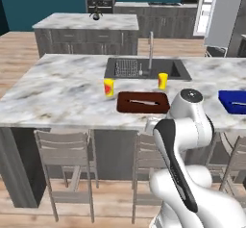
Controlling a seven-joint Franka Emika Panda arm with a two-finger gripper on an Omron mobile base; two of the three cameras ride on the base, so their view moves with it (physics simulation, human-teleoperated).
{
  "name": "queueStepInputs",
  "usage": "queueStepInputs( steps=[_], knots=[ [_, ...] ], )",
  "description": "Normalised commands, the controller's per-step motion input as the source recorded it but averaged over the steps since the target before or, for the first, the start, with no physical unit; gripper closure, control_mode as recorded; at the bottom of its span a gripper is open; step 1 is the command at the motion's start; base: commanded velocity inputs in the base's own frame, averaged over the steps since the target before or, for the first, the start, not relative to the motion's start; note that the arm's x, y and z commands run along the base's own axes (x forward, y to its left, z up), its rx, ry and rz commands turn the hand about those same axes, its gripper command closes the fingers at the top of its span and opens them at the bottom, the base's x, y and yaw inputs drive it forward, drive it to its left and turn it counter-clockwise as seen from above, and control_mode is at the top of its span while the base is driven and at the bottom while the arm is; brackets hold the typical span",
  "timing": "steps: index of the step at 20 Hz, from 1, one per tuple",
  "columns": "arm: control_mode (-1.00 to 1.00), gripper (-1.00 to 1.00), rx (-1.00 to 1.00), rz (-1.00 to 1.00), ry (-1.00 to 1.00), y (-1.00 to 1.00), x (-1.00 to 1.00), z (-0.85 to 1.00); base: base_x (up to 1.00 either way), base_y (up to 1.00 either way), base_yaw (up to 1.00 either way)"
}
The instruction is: Gather the potato and avocado from the fridge and place them on a tray on the dining counter. Then gather the fishs from the fridge and place them on the other tray.
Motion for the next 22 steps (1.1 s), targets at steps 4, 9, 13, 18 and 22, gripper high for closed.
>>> queueStepInputs(
  steps=[4,9,13,18,22],
  knots=[
    [1.00,-1.00,0.00,0.00,0.00,0.00,0.00,0.00,0.00,1.00,0.00],
    [1.00,-1.00,0.00,0.00,0.00,0.00,0.00,0.00,0.00,1.00,0.00],
    [1.00,-1.00,0.00,0.00,0.00,0.00,0.00,0.00,-0.03,1.00,-0.04],
    [1.00,-1.00,0.00,0.00,0.00,0.00,0.00,0.00,-0.04,1.00,-0.09],
    [1.00,-1.00,0.00,0.00,0.00,0.00,0.00,0.00,-0.11,1.00,-0.11]
  ],
)
